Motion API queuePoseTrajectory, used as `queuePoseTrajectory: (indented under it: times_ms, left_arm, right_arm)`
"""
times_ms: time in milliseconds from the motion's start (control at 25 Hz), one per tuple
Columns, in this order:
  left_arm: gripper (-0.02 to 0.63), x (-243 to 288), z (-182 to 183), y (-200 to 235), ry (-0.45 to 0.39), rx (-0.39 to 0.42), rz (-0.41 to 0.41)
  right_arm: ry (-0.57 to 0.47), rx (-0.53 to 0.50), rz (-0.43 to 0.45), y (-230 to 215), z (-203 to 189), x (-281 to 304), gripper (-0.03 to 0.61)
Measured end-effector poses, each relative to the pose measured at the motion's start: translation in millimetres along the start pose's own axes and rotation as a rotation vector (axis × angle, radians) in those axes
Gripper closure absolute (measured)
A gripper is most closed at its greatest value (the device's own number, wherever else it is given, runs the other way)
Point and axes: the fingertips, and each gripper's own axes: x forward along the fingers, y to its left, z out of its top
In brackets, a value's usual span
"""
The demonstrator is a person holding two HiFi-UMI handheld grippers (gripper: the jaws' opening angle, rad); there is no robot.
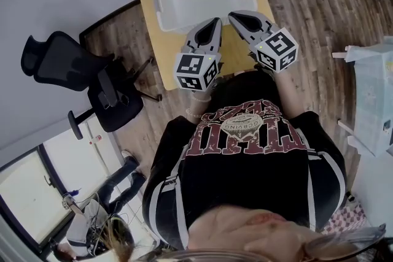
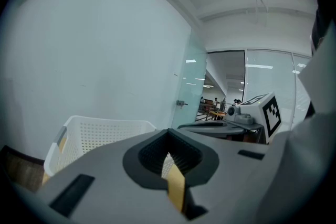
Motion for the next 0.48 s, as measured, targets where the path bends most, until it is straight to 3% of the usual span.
queuePoseTrajectory:
  times_ms: [480]
  left_arm:
    - [0.573,0.5,1.0,2.9,0.001,-0.001,0.003]
  right_arm:
    - [-0.001,0.006,0.017,2.1,-0.3,2.0,0.561]
